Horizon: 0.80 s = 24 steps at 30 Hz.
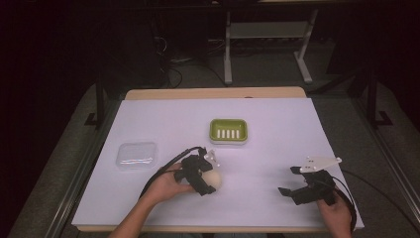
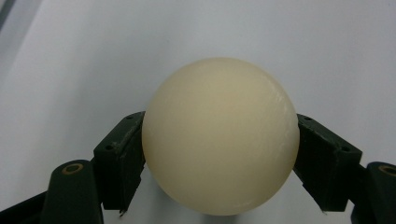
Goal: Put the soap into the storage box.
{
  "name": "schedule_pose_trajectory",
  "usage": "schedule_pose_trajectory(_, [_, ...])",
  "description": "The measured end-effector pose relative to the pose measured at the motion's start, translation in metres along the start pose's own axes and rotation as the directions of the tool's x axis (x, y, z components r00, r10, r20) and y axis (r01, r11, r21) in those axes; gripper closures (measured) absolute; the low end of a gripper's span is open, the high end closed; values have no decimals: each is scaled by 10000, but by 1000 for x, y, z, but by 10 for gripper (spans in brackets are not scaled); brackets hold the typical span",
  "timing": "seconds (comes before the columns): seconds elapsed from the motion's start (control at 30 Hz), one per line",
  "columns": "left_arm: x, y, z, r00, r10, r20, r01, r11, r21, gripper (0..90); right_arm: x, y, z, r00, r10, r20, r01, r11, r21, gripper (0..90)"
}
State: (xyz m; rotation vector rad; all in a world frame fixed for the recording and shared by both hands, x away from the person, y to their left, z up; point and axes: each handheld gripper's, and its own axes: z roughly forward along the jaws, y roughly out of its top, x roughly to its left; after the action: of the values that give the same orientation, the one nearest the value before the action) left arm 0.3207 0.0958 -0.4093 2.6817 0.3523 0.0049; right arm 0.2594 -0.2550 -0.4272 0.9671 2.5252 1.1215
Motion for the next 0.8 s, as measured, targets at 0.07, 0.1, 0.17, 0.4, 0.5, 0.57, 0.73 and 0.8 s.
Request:
schedule_pose_trajectory(0.07, [5, 3, -1, 10000, -62, 62, 62, 10000, -23, 245, -1, 0, 0, 10000, 24, -2, -24, 10000, -16, 136])
schedule_pose_trajectory(0.1, [7, 4, -1, 9999, -105, 92, 105, 9999, -14, 245, -2, -1, -1, 10000, -9, -2, 9, 10000, -61, 136])
schedule_pose_trajectory(0.17, [12, 7, -2, 9998, -140, 134, 141, 9999, -27, 245, -2, -1, -1, 10000, 36, -7, -36, 10000, -73, 136])
schedule_pose_trajectory(0.4, [29, 19, -8, 9994, -235, 253, 237, 9997, -96, 245, -6, -4, -2, 9998, 214, 18, -213, 9997, -102, 136])
schedule_pose_trajectory(0.5, [35, 24, -9, 9994, -222, 249, 224, 9997, -98, 245, -7, -4, -3, 9997, 225, -17, -225, 9996, -148, 136])
schedule_pose_trajectory(0.57, [39, 27, -9, 9992, -245, 324, 251, 9995, -176, 245, -7, -4, -2, 9998, 217, -39, -218, 9997, -134, 136])
schedule_pose_trajectory(0.73, [47, 32, -9, 9992, -280, 295, 285, 9995, -150, 245, -8, -3, -2, 9999, 143, -67, -144, 9998, -156, 136])
schedule_pose_trajectory(0.8, [49, 34, -9, 9990, -334, 290, 339, 9993, -171, 245, -8, -3, -2, 9998, 168, -82, -169, 9998, -140, 136])
